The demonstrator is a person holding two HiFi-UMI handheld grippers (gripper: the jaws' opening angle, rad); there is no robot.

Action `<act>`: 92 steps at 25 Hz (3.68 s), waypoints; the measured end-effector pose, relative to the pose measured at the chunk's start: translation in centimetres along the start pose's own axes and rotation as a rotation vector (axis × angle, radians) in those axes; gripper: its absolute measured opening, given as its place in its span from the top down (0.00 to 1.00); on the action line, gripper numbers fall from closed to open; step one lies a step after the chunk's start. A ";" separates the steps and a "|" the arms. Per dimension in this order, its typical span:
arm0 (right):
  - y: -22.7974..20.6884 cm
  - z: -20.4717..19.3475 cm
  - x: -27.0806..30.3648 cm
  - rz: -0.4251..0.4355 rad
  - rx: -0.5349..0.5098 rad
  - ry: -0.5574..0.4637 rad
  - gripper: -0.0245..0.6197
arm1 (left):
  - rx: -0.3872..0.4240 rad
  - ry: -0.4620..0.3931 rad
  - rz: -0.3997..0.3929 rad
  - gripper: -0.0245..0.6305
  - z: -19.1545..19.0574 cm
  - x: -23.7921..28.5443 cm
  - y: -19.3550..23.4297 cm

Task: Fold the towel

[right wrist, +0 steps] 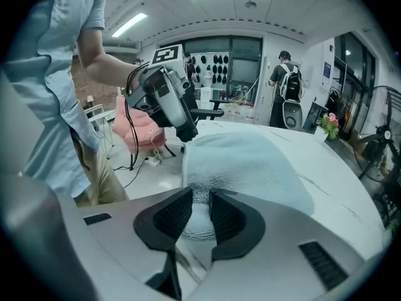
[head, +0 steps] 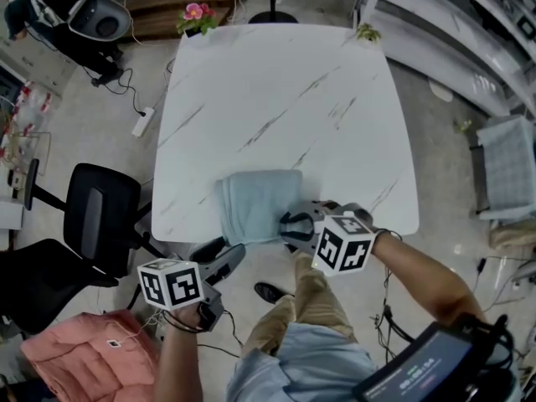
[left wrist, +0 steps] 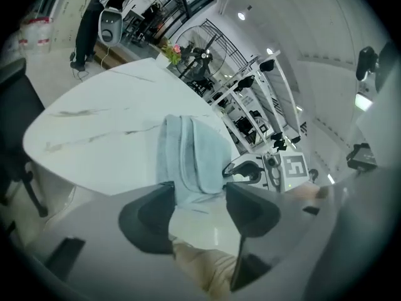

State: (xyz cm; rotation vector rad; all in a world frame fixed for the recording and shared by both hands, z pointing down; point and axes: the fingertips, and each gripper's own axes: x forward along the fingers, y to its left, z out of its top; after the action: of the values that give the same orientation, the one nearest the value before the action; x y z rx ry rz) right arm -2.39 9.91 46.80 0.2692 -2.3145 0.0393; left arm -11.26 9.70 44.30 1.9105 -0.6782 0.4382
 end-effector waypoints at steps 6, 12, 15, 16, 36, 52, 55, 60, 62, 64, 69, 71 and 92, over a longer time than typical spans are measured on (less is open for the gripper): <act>-0.3 -0.1 -0.3 -0.003 -0.004 -0.013 0.80 | 0.141 -0.044 -0.107 0.83 2.4 2.5 -3.8; -0.7 -0.2 -1.0 -0.035 0.050 -0.065 0.83 | 0.152 0.040 -0.063 0.95 0.6 5.6 -0.5; -1.3 -0.2 -0.4 -0.049 0.056 -0.058 0.83 | 0.166 0.038 -0.062 0.95 1.4 5.7 -0.3; -1.5 -0.1 -0.3 -0.047 0.057 -0.053 0.83 | 0.176 0.041 -0.053 0.95 1.7 5.8 -0.2; -5.3 1.2 -0.8 -0.061 0.194 -0.130 0.76 | 0.163 -0.030 -0.059 0.88 5.4 5.6 0.6; -7.6 24.0 -17.1 -0.507 0.225 -0.703 0.81 | 0.551 -0.755 0.265 0.87 17.9 -15.0 -14.8; -7.9 27.6 -19.6 -0.605 0.153 -0.785 0.90 | 0.590 -0.885 0.376 0.91 19.9 -18.5 -16.7; -8.7 28.8 -21.3 -0.652 0.134 -0.811 0.94 | 0.590 -0.964 0.479 0.94 20.7 -20.8 -16.9; -9.6 28.2 -21.8 -0.659 0.159 -0.813 0.94 | 0.592 -0.967 0.510 0.94 20.7 -20.9 -16.7; -9.8 27.6 -21.7 -0.667 0.168 -0.810 0.94 | 0.608 -0.966 0.535 0.94 20.2 -20.8 -16.3; -9.8 26.5 -20.9 -0.689 0.157 -0.793 0.94 | 0.624 -0.970 0.545 0.95 19.3 -20.8 -16.4; -10.1 26.5 -21.0 -0.691 0.156 -0.802 0.94 | 0.630 -0.975 0.551 0.95 19.4 -20.7 -16.5; -11.1 26.5 -20.5 -0.645 0.159 -0.821 0.94 | 0.635 -0.934 0.594 0.95 19.4 -18.7 -15.8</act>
State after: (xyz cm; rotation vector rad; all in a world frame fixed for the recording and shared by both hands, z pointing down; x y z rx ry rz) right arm -5.46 -0.16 13.08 1.3005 -2.8924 -0.2564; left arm -15.79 2.05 14.33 2.4787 -1.9276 0.0784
